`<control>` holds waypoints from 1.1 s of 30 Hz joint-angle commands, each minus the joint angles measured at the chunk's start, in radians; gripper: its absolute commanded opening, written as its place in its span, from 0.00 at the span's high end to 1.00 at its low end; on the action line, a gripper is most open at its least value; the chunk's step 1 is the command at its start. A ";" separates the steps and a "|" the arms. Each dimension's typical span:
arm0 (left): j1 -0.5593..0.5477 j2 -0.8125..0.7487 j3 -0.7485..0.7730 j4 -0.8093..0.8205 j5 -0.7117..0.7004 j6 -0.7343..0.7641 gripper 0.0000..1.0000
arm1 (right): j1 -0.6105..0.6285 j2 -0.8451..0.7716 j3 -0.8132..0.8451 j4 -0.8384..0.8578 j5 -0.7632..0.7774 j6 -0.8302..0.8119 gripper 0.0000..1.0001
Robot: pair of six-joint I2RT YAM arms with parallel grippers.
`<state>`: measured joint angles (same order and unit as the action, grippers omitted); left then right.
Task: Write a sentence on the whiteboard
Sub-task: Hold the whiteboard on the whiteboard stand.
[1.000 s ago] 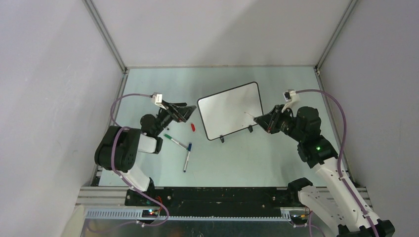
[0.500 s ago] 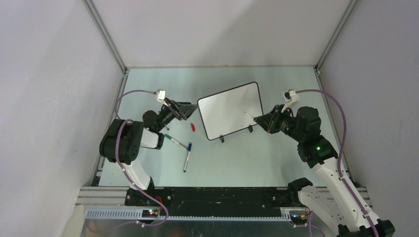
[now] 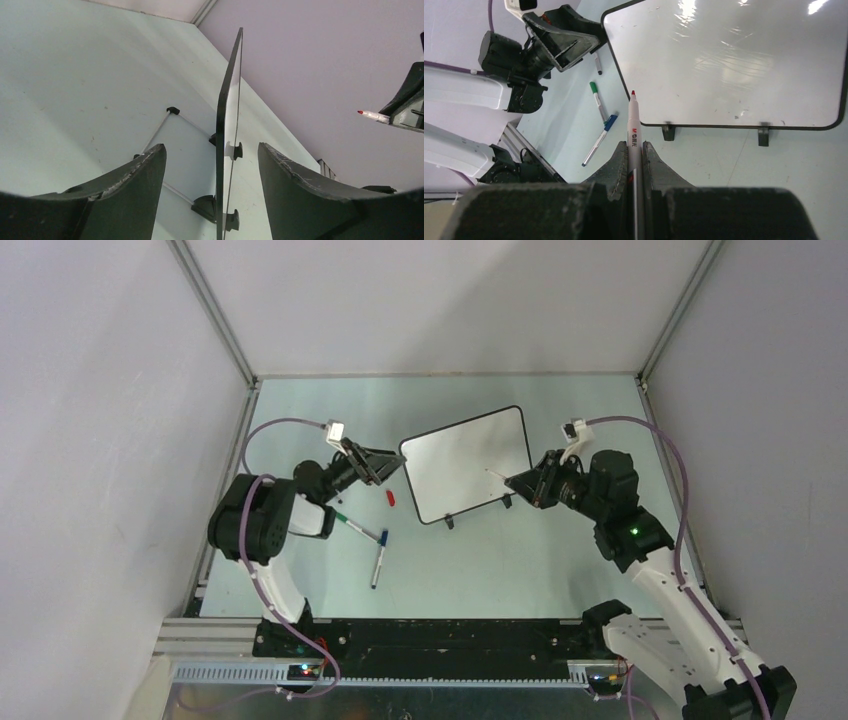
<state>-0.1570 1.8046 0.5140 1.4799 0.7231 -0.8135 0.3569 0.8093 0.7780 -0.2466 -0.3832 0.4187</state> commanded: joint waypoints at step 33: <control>-0.019 0.051 0.084 0.050 0.098 -0.039 0.64 | 0.321 0.418 0.369 0.031 0.194 -0.023 1.00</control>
<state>-0.1699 1.8477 0.5739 1.4796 0.7979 -0.8494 0.6510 1.2049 1.0702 -0.2268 -0.2344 0.4171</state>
